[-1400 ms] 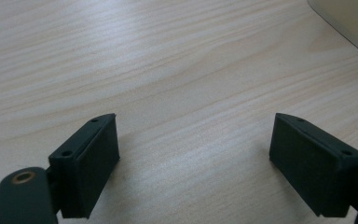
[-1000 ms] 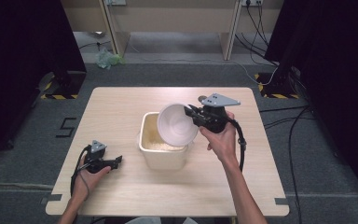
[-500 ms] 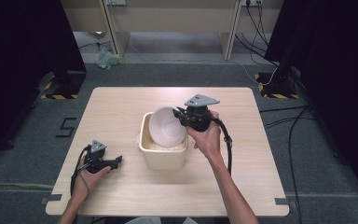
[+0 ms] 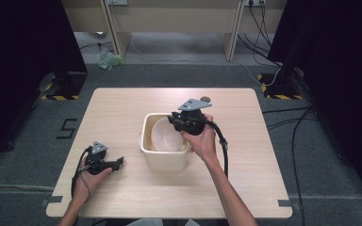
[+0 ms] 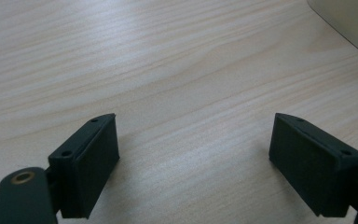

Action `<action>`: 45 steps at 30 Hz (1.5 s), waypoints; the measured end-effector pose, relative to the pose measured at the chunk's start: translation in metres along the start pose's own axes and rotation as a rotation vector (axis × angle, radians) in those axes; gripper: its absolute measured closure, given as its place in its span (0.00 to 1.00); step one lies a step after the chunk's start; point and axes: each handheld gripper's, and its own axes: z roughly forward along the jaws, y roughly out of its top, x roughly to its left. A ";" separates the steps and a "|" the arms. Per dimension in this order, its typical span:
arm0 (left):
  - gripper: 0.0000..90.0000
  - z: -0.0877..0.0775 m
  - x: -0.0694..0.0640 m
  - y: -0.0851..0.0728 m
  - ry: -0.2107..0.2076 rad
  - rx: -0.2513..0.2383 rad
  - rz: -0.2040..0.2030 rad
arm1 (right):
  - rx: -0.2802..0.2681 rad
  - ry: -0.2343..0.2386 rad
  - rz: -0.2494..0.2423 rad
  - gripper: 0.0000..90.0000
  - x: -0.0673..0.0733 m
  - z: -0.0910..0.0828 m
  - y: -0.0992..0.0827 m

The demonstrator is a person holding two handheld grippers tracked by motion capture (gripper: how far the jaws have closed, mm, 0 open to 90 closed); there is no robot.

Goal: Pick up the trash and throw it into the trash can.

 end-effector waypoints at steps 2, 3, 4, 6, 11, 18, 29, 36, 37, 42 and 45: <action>0.16 0.000 0.000 0.000 0.000 0.000 -0.001 | 0.000 -0.003 0.002 0.70 0.000 0.000 0.000; 0.16 0.000 0.000 0.000 0.000 0.000 0.000 | 0.001 -0.005 0.002 0.68 0.000 -0.001 0.001; 0.16 0.000 0.000 0.000 0.000 0.000 -0.001 | 0.001 -0.011 0.002 0.66 0.001 -0.003 0.001; 0.16 0.000 0.000 0.000 0.000 0.000 -0.001 | -0.001 -0.014 0.001 0.65 0.001 -0.005 0.002; 0.16 0.000 0.000 0.000 -0.001 0.000 0.000 | 0.002 -0.029 0.012 0.58 -0.002 -0.012 0.000; 0.16 0.000 0.000 0.000 0.000 0.000 -0.001 | -0.007 -0.068 0.039 0.44 -0.014 -0.025 -0.006; 0.16 0.000 0.000 0.000 0.000 0.000 -0.001 | -0.009 -0.102 0.059 0.36 -0.024 -0.042 -0.013; 0.16 0.000 0.000 0.000 0.000 0.000 -0.001 | -0.015 -0.126 0.079 0.35 -0.033 -0.057 -0.021; 0.16 0.000 0.000 0.000 0.000 -0.001 -0.001 | -0.016 -0.129 0.081 0.35 -0.035 -0.058 -0.023; 0.16 0.000 0.000 0.000 0.000 0.000 -0.001 | -0.017 -0.145 0.094 0.34 -0.041 -0.066 -0.030; 0.16 0.000 0.000 0.000 0.000 0.000 -0.001 | -0.012 -0.151 0.102 0.34 -0.045 -0.069 -0.035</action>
